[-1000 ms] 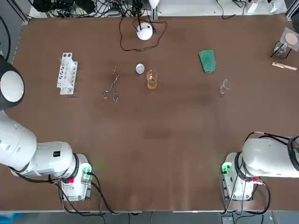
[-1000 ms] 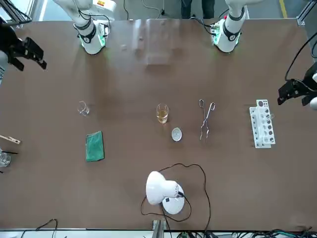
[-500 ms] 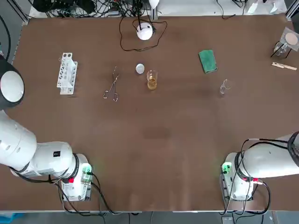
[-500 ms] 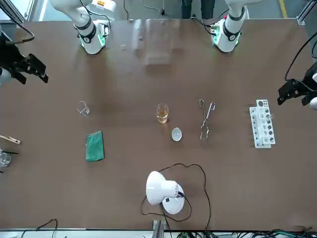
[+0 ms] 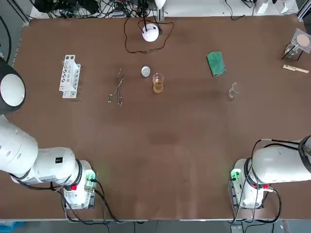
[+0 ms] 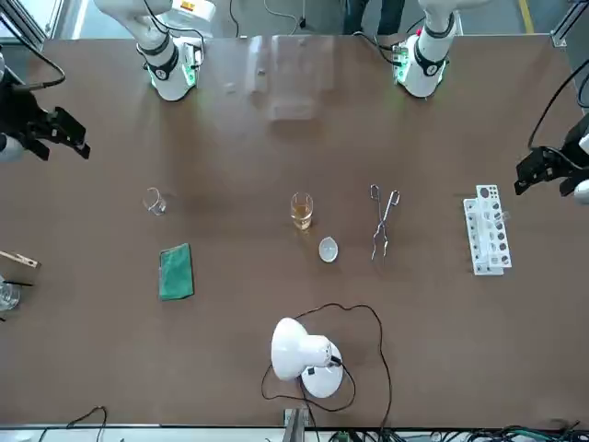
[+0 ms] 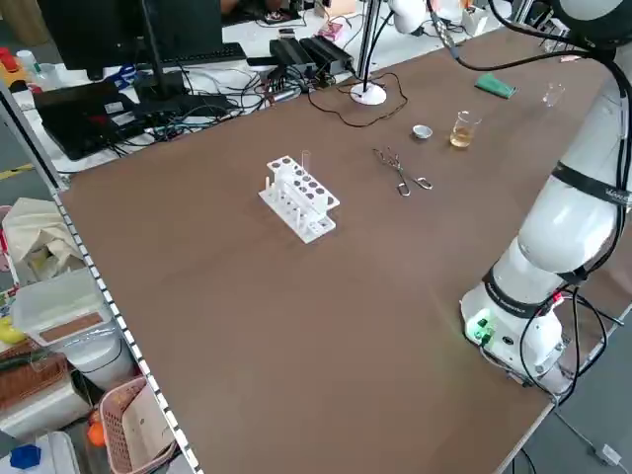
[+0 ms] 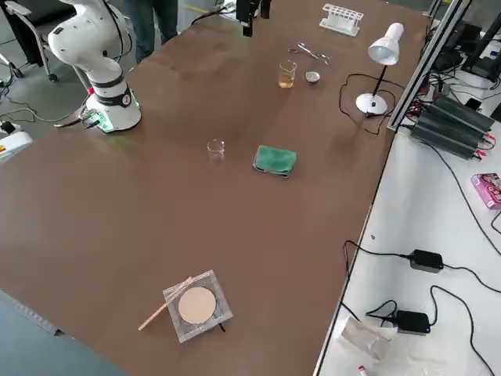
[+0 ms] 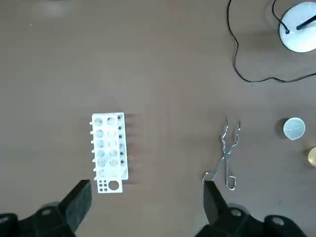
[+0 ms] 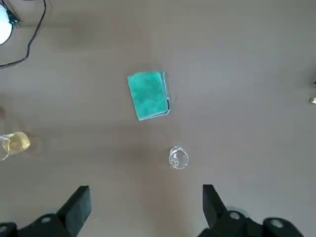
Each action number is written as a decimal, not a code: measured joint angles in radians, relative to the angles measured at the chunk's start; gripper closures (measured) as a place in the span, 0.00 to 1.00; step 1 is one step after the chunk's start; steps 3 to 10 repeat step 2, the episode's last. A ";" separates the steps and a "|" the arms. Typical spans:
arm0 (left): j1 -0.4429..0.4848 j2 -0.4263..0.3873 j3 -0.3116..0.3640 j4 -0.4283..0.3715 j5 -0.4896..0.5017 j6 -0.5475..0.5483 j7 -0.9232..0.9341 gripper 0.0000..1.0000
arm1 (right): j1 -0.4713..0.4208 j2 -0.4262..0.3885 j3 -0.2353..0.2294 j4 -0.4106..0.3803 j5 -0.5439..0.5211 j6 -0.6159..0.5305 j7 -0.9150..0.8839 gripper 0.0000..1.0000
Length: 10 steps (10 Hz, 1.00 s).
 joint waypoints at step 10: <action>0.000 0.000 0.000 0.000 0.000 0.000 0.000 0.00 | -0.005 0.000 0.002 0.002 -0.002 0.000 0.000 0.00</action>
